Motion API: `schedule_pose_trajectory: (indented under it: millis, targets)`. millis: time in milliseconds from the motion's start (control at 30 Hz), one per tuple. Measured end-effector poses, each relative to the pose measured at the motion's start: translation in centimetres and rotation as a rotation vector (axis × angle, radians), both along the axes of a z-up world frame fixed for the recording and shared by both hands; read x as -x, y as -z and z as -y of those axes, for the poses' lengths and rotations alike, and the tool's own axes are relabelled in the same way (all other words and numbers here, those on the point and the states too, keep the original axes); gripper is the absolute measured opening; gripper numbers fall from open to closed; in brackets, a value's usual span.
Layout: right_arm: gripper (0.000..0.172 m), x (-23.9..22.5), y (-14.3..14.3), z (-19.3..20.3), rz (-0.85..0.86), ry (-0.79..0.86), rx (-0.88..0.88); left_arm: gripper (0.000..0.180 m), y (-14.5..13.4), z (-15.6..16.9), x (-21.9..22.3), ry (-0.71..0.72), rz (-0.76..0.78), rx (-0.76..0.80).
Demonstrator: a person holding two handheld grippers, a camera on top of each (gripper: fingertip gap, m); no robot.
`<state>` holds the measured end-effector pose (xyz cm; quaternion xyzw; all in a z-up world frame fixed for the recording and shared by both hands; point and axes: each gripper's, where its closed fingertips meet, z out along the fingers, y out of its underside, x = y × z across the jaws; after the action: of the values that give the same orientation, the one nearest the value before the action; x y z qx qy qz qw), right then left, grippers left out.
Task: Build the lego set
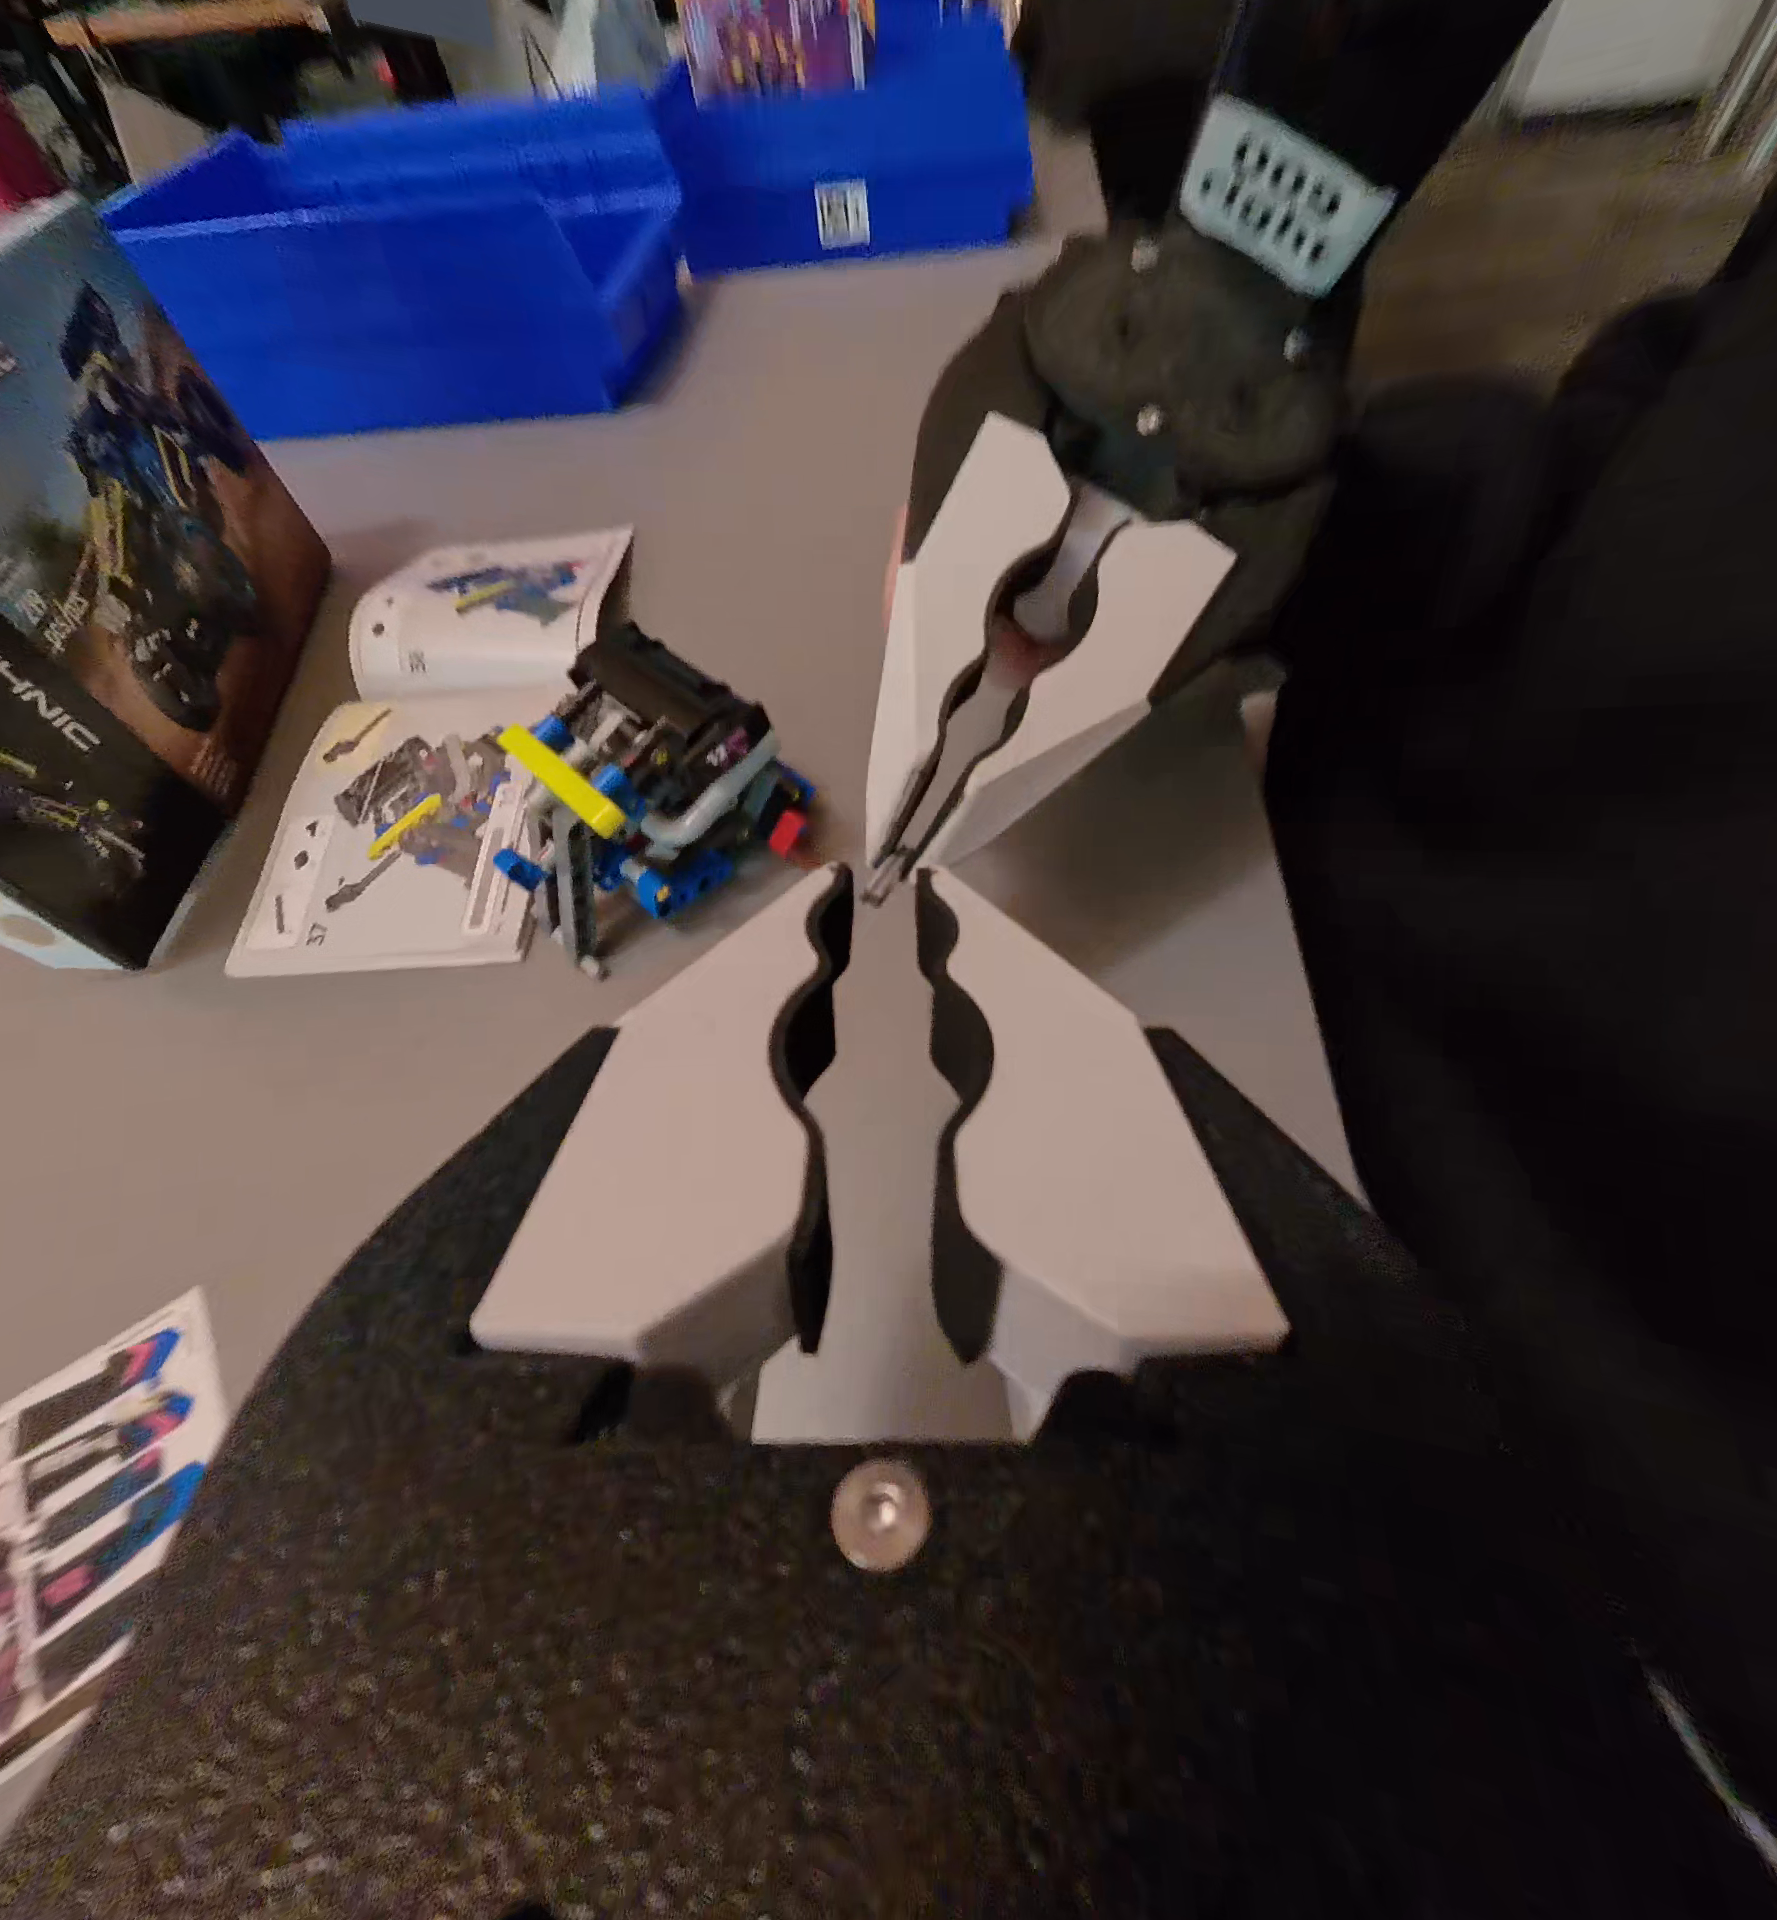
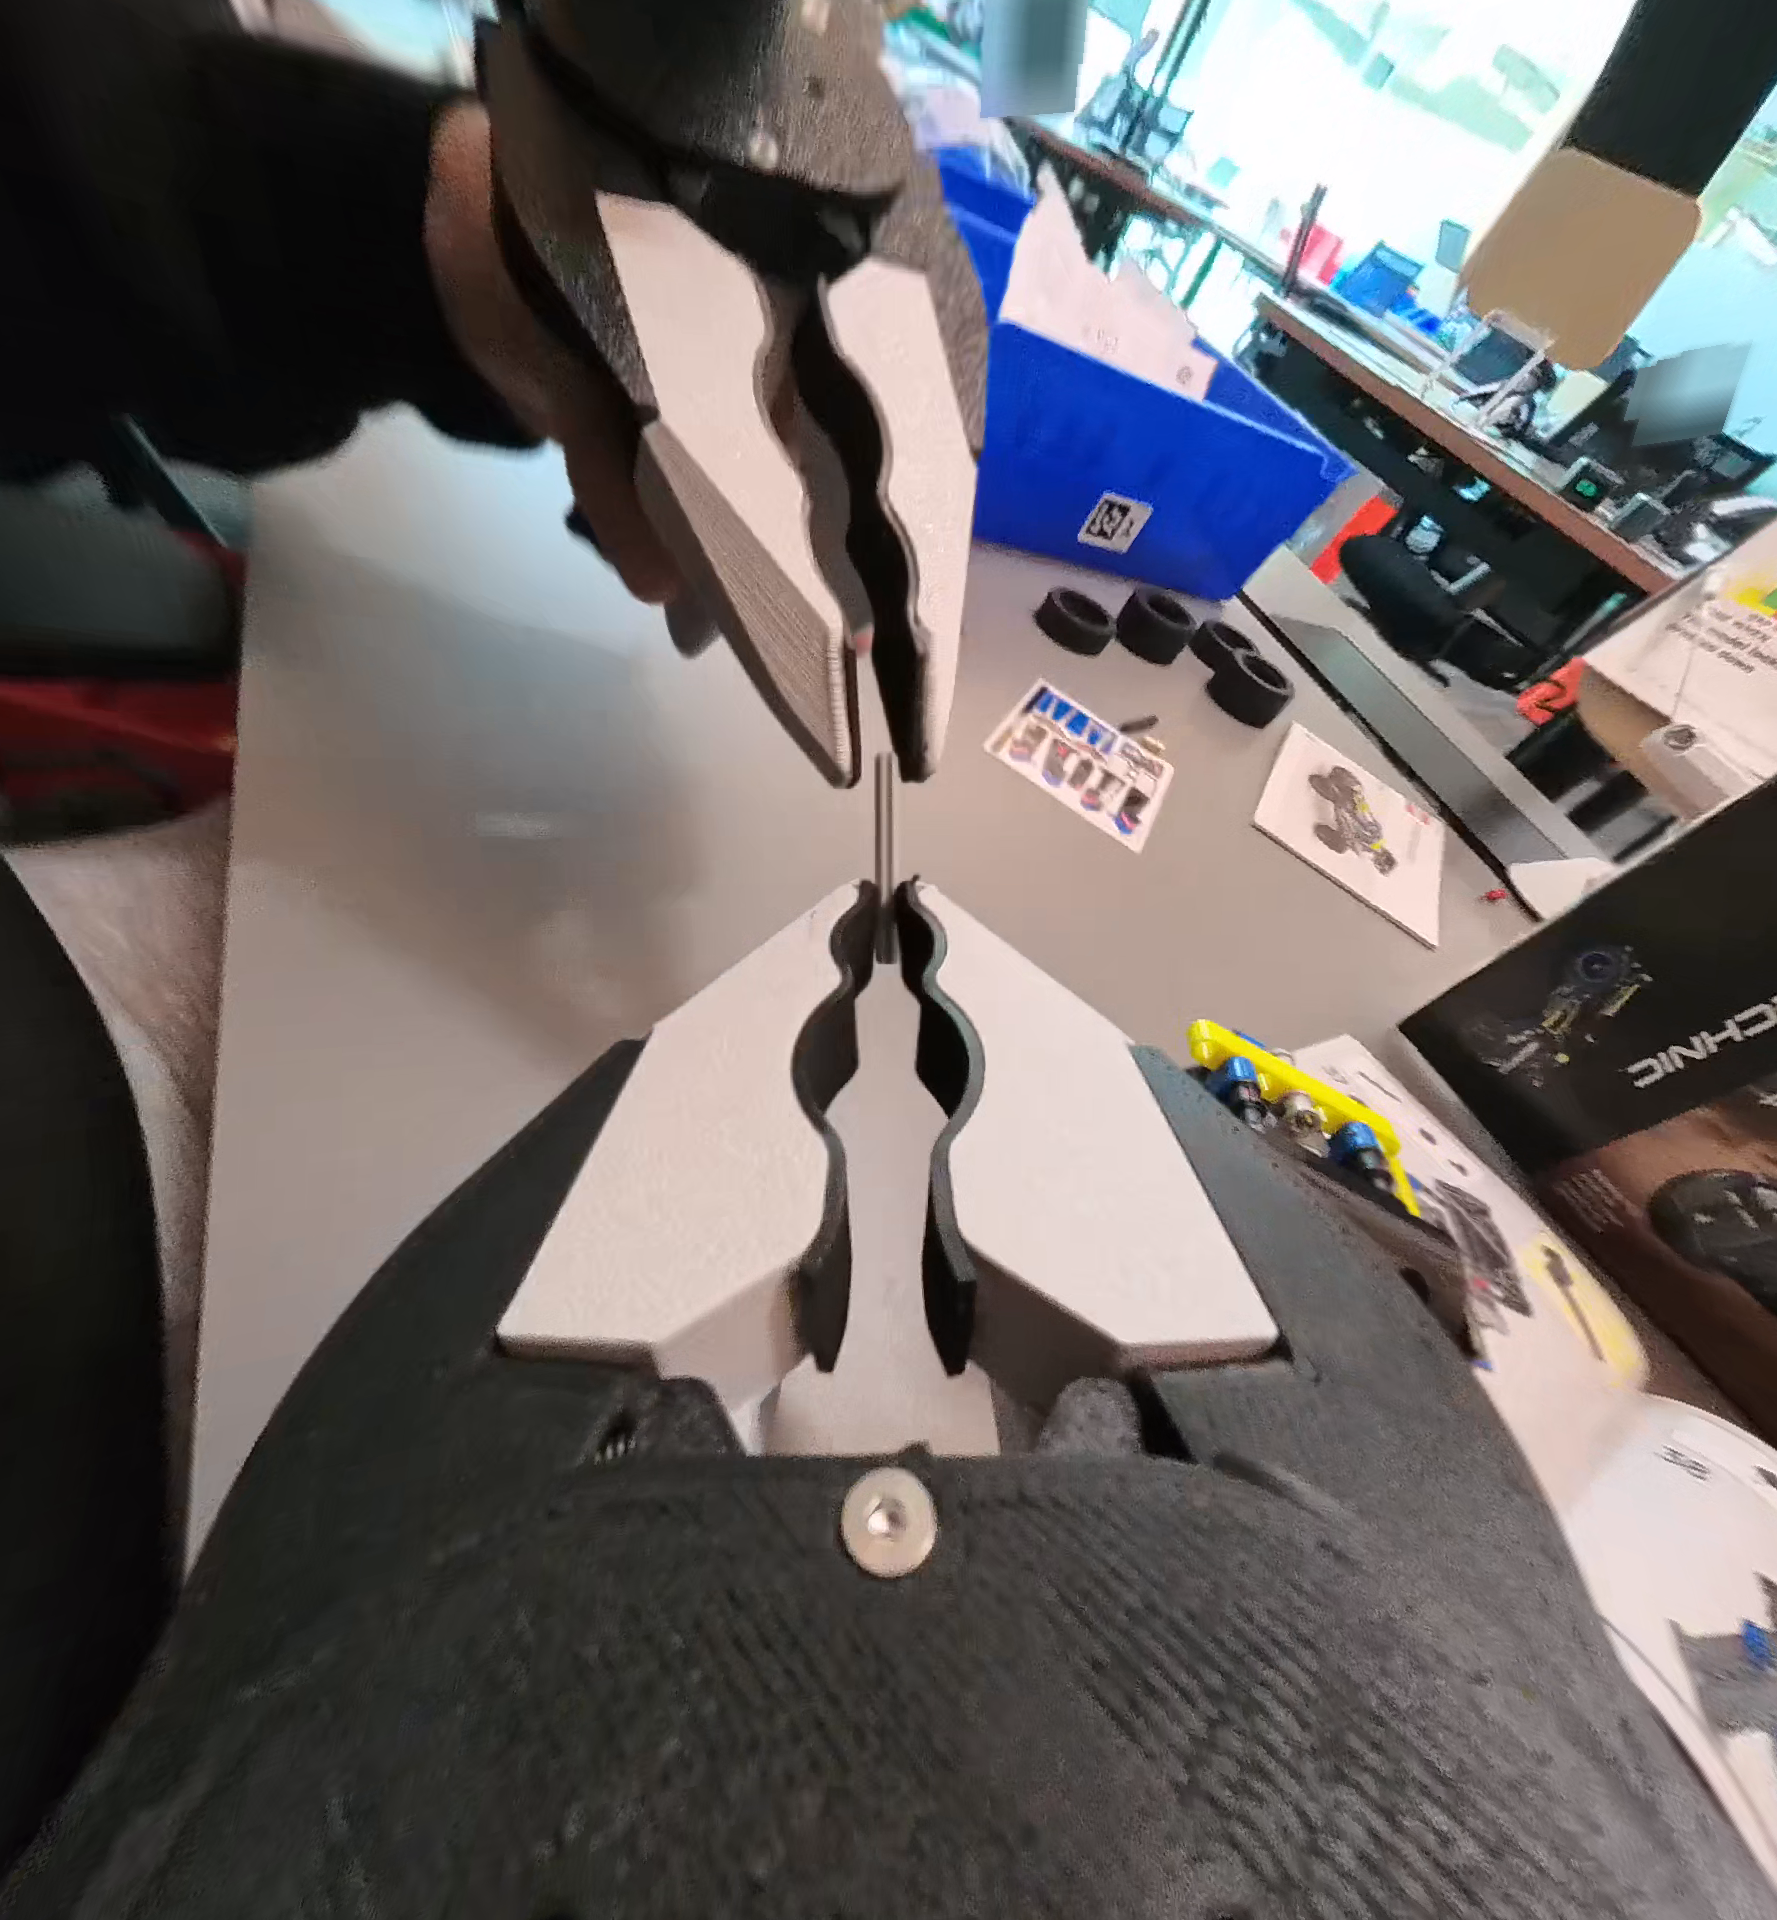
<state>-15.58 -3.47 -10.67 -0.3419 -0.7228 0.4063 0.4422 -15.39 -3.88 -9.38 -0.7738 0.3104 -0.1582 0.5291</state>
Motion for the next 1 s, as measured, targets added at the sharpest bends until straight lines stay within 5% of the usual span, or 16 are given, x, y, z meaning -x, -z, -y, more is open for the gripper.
schedule_pose_trajectory:
  millis: [700, 833, 1000]
  targets:
    - [0.001, 0.1, -2.9, 1.1, -0.125, -0.029, 0.152, 0.002, -2.0, -0.1, -0.7, -0.011, 0.351, -0.117]
    - [0.004, -0.6, -1.0, 1.0, 0.054, -0.077, 0.157, 0.002, -0.3, -0.1, -0.7, -0.009, 0.332, -0.014]
    - [0.028, -2.3, 4.4, 0.1, 0.333, -0.086, -0.076, 0.002, 1.4, -0.1, 0.5, -0.038, 0.232, 0.023]
